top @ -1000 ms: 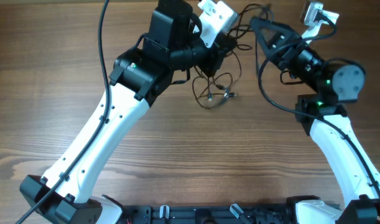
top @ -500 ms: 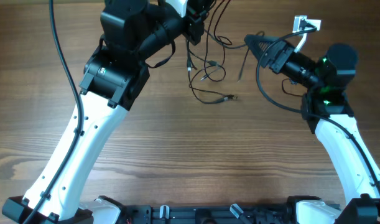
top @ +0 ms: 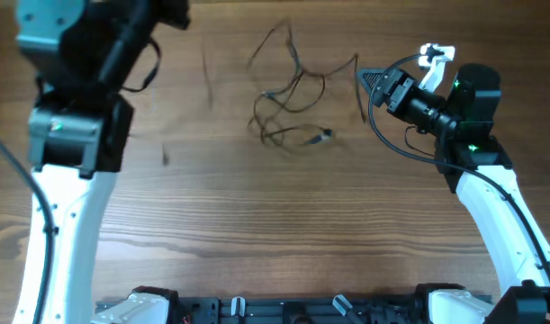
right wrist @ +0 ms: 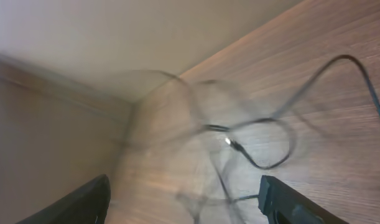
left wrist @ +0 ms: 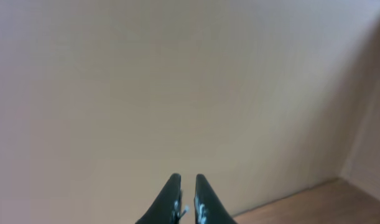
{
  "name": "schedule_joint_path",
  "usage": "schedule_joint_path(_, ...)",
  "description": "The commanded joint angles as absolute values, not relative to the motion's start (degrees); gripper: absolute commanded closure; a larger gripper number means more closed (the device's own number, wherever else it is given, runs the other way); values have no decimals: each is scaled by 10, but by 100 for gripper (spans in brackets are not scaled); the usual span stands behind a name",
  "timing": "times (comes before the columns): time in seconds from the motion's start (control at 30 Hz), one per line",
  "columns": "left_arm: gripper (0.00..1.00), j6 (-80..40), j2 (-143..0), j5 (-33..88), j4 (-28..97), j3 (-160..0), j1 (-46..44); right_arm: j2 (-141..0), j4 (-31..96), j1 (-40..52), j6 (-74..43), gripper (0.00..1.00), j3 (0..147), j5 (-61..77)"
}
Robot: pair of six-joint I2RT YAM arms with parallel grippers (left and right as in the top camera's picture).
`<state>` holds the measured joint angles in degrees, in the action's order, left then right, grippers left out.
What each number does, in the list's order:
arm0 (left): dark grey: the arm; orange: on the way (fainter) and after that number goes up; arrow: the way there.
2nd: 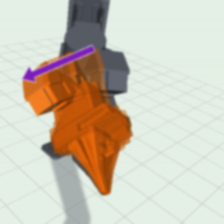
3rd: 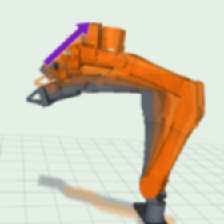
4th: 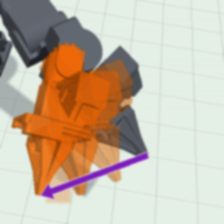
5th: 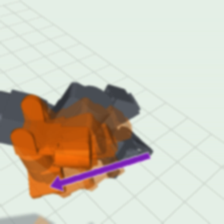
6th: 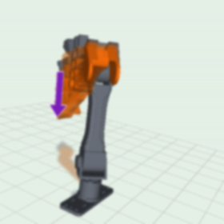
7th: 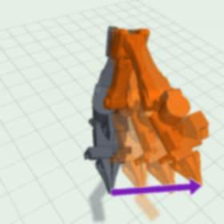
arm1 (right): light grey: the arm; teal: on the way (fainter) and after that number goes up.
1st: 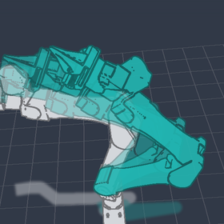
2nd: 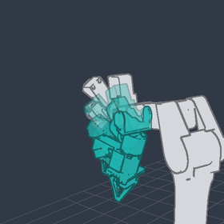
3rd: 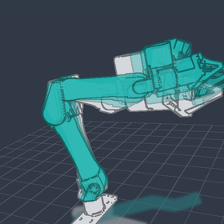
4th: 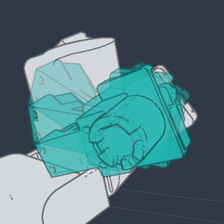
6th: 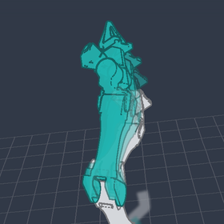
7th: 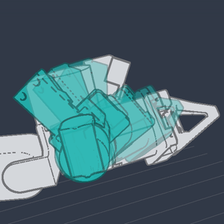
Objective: Untangle cables
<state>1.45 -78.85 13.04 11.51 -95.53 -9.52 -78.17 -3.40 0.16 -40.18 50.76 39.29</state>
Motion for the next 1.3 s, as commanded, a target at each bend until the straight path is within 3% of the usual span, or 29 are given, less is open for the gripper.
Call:
schedule_joint_path(0.0,91,-44,-787,121,147,-958,-73,-780,-39,1,-390,20,510,388)
schedule_joint_path(0.07,87,-44,-787,122,164,-958,-74,-780,-43,1,-390,17,510,402)
schedule_joint_path(0.1,76,-44,-787,126,176,-958,-74,-780,-45,1,-390,15,510,413)
schedule_joint_path(0.17,26,-44,-787,126,219,-958,-74,-780,-45,1,-390,10,510,420)
schedule_joint_path(0.3,2,-43,-800,126,324,-958,-74,-780,-51,1,-390,1,510,420)
schedule_joint_path(0.47,0,-43,-869,125,429,-958,-74,-780,-51,1,-390,0,510,420)
schedule_joint_path(0.73,0,-10,-1025,114,440,-958,-81,-780,-44,1,-391,0,510,420)
schedule_joint_path(0.87,0,-109,-1081,48,440,-958,-81,-780,-27,1,-391,0,510,420)
schedule_joint_path(1.27,0,-173,-1206,16,440,-956,-80,-780,-18,1,-391,0,510,420)
